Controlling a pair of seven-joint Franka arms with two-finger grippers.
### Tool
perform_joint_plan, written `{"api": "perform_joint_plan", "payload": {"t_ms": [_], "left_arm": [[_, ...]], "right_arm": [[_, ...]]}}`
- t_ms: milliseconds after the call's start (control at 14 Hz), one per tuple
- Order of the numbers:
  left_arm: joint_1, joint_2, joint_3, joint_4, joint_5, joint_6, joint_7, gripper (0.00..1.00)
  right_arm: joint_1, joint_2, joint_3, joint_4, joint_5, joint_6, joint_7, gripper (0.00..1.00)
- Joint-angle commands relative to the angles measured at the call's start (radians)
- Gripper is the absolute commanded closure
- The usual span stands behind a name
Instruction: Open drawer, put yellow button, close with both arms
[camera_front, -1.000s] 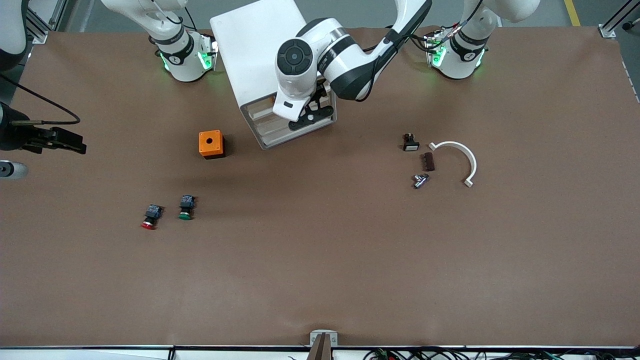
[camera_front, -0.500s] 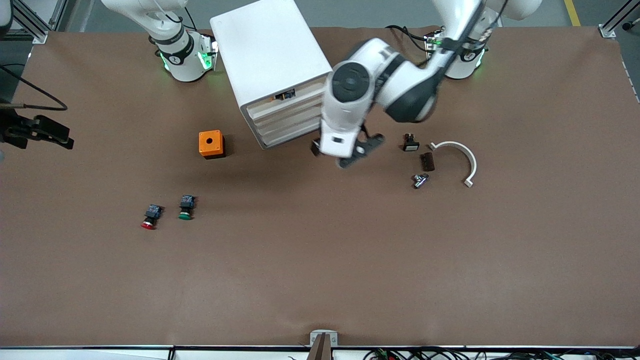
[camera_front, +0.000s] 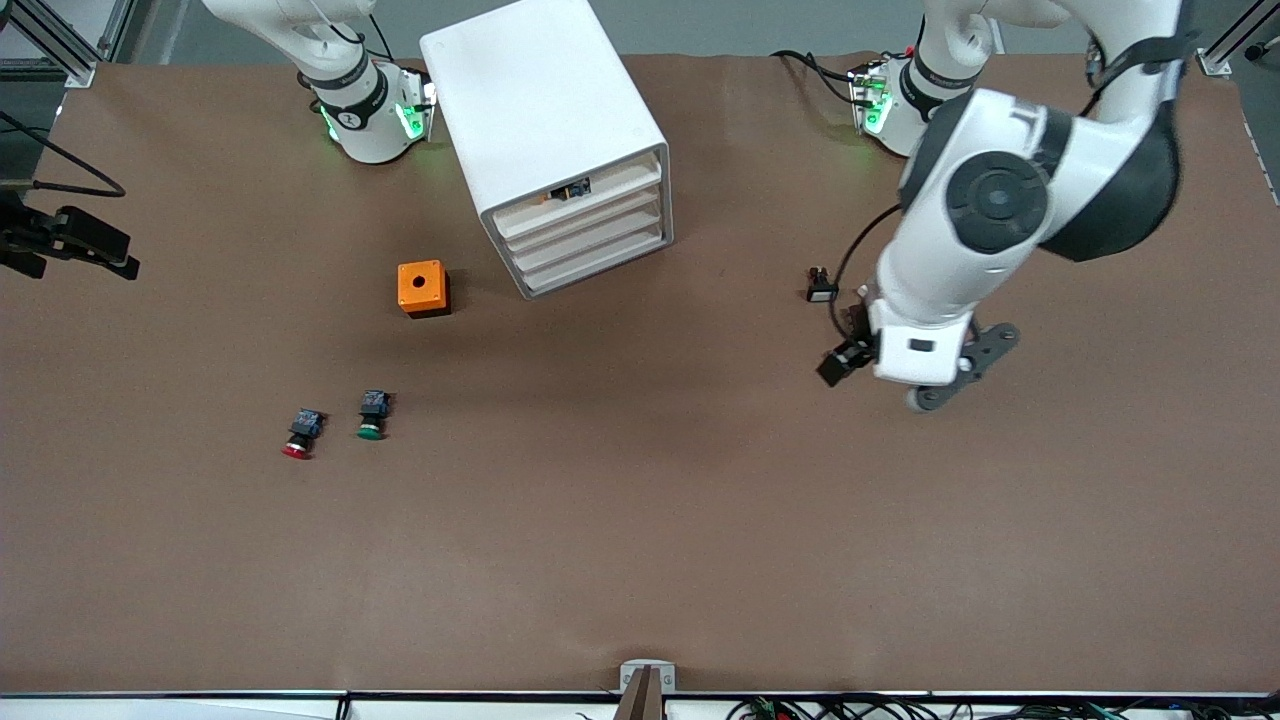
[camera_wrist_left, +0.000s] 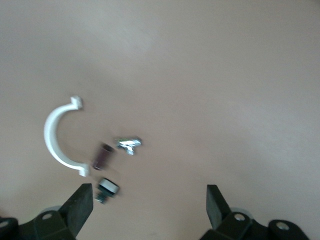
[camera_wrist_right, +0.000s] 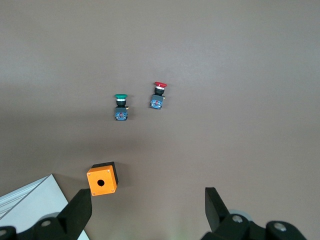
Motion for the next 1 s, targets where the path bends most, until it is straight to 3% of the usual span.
{"api": "perform_joint_plan", "payload": {"t_ms": [0,286,500,929], "left_arm": [[0.065,-0.093,-0.011,-0.026,0.024,-0.061,0.085,0.0],[0.192,-0.199,-0.037,-0.045,0.022,-0.145,0.297,0.0],[0.321,-0.32,-0.097,-0.14,0.018,-0.155,0.484,0.0],[0.381,-0.461,-0.097,-0.263,0.002,-0.159,0.751,0.0]], "right_arm": [[-0.012,-0.033,0.011,-0.022,0.003,-0.012,0.0,0.0],[-0.004,-0.043,0.016,-0.026,0.012,-0.03,-0.001,0.0],[-0.01,-0.06,0.013,-0.048,0.036,-0.02,-0.003,0.0],[-0.012,-0.071,0.011,-0.063,0.036,0.0,-0.005,0.0]]}}
